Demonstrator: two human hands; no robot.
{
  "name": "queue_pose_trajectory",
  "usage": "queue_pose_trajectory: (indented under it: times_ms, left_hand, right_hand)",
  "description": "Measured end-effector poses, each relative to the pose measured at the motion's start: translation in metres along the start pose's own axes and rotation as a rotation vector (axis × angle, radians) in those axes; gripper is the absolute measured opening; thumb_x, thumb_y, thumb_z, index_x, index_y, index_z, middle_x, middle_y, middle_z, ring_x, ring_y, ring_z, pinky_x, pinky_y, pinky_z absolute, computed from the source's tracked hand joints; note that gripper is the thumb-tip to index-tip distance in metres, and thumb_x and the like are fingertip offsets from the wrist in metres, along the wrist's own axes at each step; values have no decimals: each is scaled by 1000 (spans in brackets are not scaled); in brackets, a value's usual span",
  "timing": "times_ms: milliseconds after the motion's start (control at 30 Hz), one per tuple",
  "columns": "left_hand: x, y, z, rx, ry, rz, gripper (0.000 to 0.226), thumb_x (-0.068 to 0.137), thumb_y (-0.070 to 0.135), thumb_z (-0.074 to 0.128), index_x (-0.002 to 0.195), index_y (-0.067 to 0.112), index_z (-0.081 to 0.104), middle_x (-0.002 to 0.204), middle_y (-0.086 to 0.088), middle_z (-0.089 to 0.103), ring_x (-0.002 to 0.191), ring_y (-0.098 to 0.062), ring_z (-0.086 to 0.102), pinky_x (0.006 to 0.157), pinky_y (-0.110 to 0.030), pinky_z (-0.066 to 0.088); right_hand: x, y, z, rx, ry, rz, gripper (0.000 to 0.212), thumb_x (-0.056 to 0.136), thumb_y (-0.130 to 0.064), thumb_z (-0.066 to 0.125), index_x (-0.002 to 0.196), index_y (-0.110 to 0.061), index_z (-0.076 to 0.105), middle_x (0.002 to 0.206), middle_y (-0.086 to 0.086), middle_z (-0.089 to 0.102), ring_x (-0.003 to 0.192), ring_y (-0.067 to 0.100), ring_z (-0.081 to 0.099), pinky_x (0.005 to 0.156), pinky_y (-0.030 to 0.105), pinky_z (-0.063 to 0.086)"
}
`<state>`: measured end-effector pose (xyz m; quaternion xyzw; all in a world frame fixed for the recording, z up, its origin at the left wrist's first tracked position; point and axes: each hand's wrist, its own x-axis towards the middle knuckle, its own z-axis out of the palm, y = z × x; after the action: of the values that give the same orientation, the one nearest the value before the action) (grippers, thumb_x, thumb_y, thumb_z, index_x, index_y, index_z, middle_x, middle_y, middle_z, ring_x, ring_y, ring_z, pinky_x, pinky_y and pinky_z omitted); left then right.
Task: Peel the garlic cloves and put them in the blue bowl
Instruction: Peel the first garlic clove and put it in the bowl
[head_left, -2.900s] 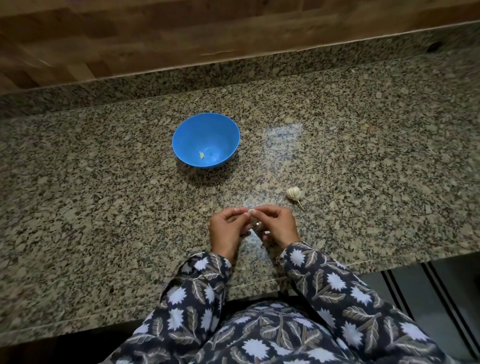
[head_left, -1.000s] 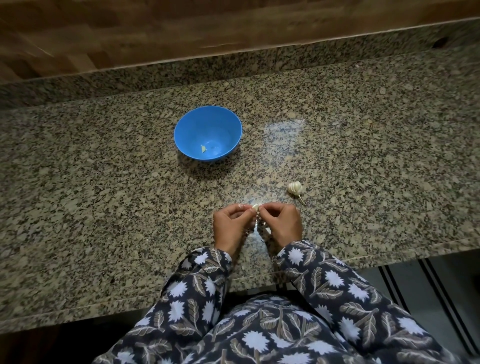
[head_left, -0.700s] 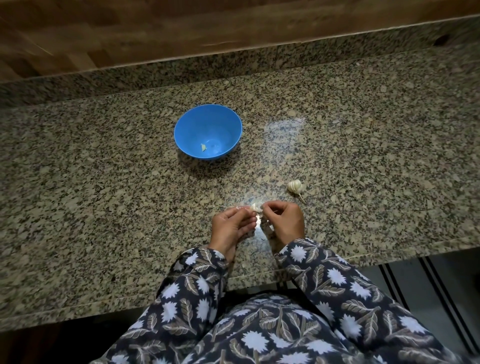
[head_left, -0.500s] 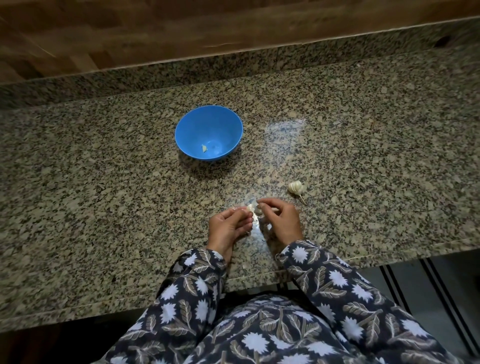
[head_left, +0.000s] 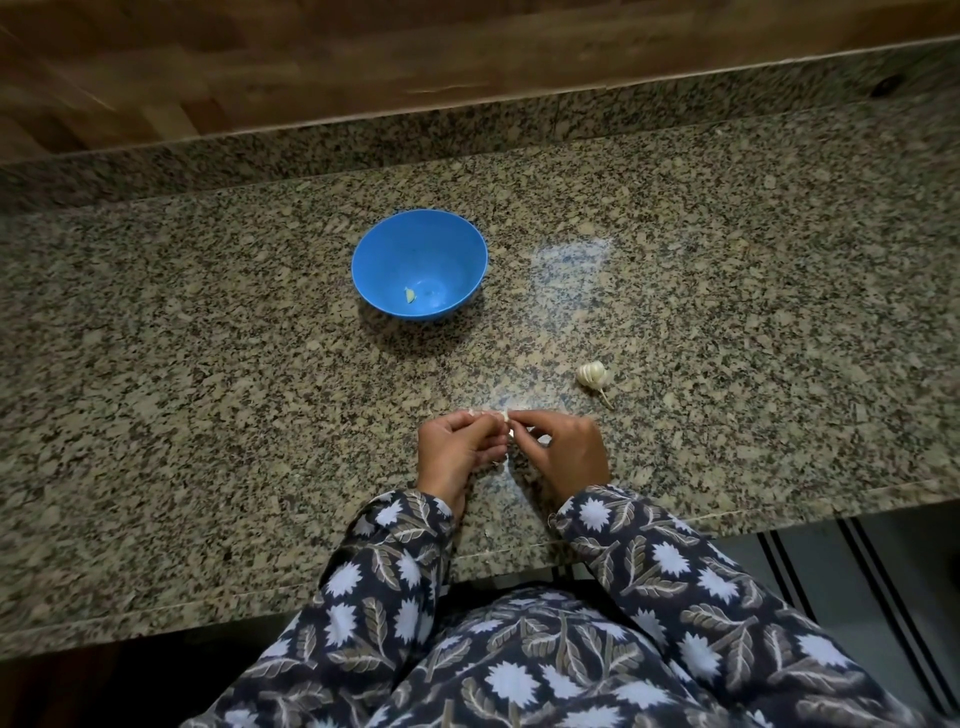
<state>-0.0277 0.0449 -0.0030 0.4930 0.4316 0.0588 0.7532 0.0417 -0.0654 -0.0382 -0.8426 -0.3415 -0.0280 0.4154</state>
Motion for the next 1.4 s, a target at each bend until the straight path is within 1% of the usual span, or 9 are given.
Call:
queue_pose_trajectory:
  times_ms: [200, 367, 667, 800, 900, 1000, 1133, 1233, 1400]
  left_hand:
    - [3, -2, 2, 45, 32, -16, 7, 81, -1, 67, 87, -5, 66, 87, -22, 69, 66, -19, 67, 58, -20, 57]
    - [0, -1, 4, 32, 28, -9, 10, 82, -1, 65, 90, -7, 65, 82, -19, 69, 63, -17, 66, 57, -19, 57]
    - [-2, 0, 3, 54, -30, -7, 14, 83, 0, 64, 93, -10, 65, 77, -16, 69, 60, -15, 66, 56, -18, 55]
    - [-1, 2, 1, 62, -36, 11, 8, 85, 0, 63, 89, -7, 65, 73, -13, 68, 57, -13, 65, 56, -18, 55]
    - [-1, 4, -2, 17, -46, 5, 6, 85, -1, 62, 87, -5, 64, 69, -10, 68, 55, -12, 64, 57, -18, 56]
    - [1, 5, -4, 6, -66, -2, 9, 85, 0, 62, 91, -7, 64, 73, -12, 68, 58, -13, 65, 58, -19, 56]
    - [6, 4, -8, 246, -81, 107, 10, 83, 2, 65, 92, -1, 67, 81, -14, 70, 67, -17, 66, 61, -24, 57]
    - [10, 7, -14, 508, -108, 256, 8, 82, 5, 67, 89, 7, 68, 86, -10, 71, 75, -18, 70, 61, -30, 59]
    - [11, 12, -22, 767, -197, 533, 10, 80, 9, 71, 90, 12, 72, 82, 1, 71, 73, -6, 67, 66, -17, 56]
  right_hand:
    - [-2, -1, 1, -53, 68, -95, 25, 82, -28, 55, 83, -12, 73, 70, 1, 72, 48, 11, 62, 41, 23, 50]
    - [-2, -1, 1, -61, 91, -121, 25, 83, -27, 54, 81, -10, 73, 69, 1, 71, 48, 9, 62, 43, 17, 49]
    - [1, -2, -1, -27, 151, 39, 22, 81, -24, 56, 79, -10, 73, 71, 2, 72, 52, 11, 64, 44, 19, 50]
    - [3, -1, -3, -5, 165, 110, 10, 80, -11, 65, 84, -7, 73, 74, 5, 72, 54, 11, 63, 47, 23, 53]
    - [7, 3, -10, 96, 75, 429, 18, 86, -14, 63, 101, -8, 69, 91, 9, 72, 72, 15, 65, 65, 29, 55]
    - [9, 1, -9, 203, -67, 567, 20, 90, -24, 55, 101, -12, 68, 92, 5, 69, 77, 17, 62, 70, 29, 52]
    - [9, -9, -8, 425, -265, 508, 20, 90, -25, 55, 106, -20, 66, 92, -7, 66, 80, 18, 64, 72, 28, 54]
    - [9, -12, -12, 352, -453, 424, 31, 89, -19, 56, 120, -23, 59, 103, -8, 65, 83, 15, 64, 63, 8, 48]
    - [20, -10, -18, 165, -537, 298, 28, 87, -18, 59, 115, -15, 64, 107, 6, 68, 86, 8, 58, 85, 23, 48]
